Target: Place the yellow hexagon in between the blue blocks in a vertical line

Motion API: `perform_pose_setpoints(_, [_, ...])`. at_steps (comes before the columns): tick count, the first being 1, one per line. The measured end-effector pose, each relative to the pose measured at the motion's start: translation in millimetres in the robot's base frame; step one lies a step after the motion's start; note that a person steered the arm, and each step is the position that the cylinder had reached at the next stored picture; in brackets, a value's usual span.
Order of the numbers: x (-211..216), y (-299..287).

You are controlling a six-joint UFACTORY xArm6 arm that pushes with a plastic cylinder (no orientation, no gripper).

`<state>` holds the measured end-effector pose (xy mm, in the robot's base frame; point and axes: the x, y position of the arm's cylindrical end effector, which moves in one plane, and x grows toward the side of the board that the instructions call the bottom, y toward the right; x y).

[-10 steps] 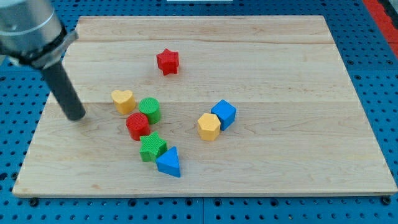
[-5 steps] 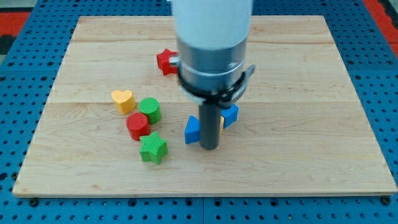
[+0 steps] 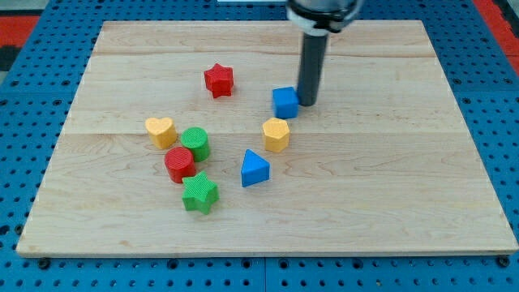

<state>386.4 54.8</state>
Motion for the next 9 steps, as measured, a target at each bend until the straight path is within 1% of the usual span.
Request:
perform_pose_setpoints(1, [-4.9, 12.7])
perform_pose_setpoints(2, [29.8, 28.5])
perform_pose_setpoints(3, [85.8, 20.8])
perform_pose_setpoints(4, [89.8, 7.2])
perform_pose_setpoints(6, [84.9, -10.0])
perform_pose_setpoints(7, [98.1, 1.1])
perform_pose_setpoints(8, [177.4, 11.4])
perform_pose_setpoints(9, [200.5, -9.0])
